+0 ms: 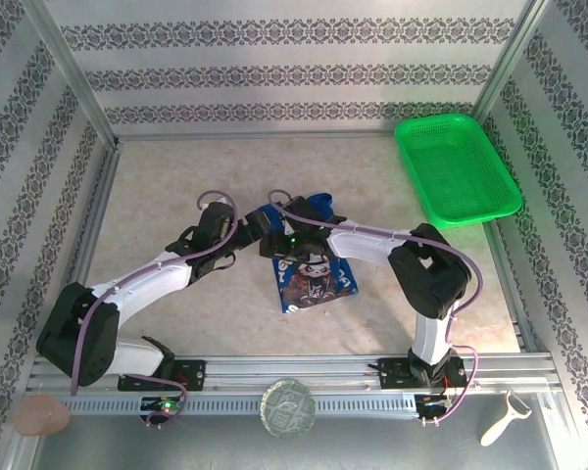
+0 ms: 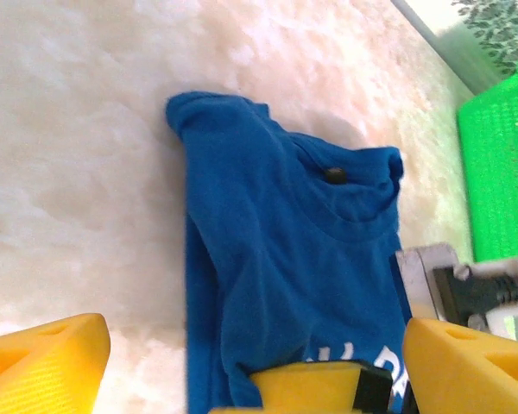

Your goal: Fold the inside-out t-shirt

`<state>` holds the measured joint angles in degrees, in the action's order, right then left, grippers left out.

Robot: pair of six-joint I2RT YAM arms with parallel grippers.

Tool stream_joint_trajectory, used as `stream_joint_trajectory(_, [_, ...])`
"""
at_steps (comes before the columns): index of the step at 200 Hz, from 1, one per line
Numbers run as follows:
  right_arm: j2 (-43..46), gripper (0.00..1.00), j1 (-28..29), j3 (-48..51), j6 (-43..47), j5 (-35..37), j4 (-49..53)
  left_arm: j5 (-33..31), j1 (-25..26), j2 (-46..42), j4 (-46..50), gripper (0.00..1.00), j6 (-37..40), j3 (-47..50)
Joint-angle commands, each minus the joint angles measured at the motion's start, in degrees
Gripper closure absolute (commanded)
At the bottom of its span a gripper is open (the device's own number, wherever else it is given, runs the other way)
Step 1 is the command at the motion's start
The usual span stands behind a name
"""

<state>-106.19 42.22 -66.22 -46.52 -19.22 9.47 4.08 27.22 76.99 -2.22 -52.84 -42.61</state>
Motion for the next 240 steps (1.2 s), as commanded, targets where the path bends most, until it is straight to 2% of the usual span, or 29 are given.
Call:
stream_joint_trajectory(1, [6.66,0.33,-1.89,1.35,0.50,-2.67,-1.37,1.67,-1.09,0.09,3.11,0.12,2.93,-4.21])
stream_joint_trajectory(34, [19.93,0.33,-8.02,8.49,1.09,-0.59,2.02,10.31,-0.21,6.37,2.43,0.12,3.67,-11.20])
stream_joint_trajectory(54, [24.98,0.36,-11.59,14.12,1.13,0.74,4.13,14.13,3.51,12.54,0.45,0.12,2.98,-16.33])
stream_joint_trajectory(76, [28.03,0.48,-14.45,21.34,-0.63,-0.03,2.60,15.91,7.61,19.41,-2.39,0.11,1.49,-19.99])
stream_joint_trajectory(98, [29.87,0.60,-14.79,27.46,-2.22,1.01,0.73,17.02,8.68,24.31,-5.96,0.11,-0.73,-19.25])
stream_joint_trajectory(127, [31.63,0.70,-14.80,35.84,-7.03,3.84,-1.98,15.25,7.91,26.89,-5.17,0.10,1.53,-15.58])
stream_joint_trajectory(148, [32.69,0.73,-14.13,41.53,-12.08,5.59,-4.85,13.66,6.21,27.16,-6.36,0.10,3.18,-11.42])
stream_joint_trajectory(177, [35.55,0.78,-11.94,45.82,-16.67,8.30,-5.42,15.41,3.65,28.63,-9.24,0.09,5.18,-8.85])
stream_joint_trajectory(205, [41.92,0.81,-9.06,46.18,-21.04,11.43,-1.55,16.91,1.99,28.84,-9.06,0.08,8.56,-10.13])
stream_joint_trajectory(220, [45.83,0.81,-7.81,45.74,-22.45,12.69,1.57,19.84,0.24,28.46,-9.21,0.08,9.13,-11.50])
stream_joint_trajectory(240, [50.07,0.79,-8.98,39.28,-17.11,16.56,8.62,23.38,-1.46,25.49,-9.56,0.06,7.92,-13.29])
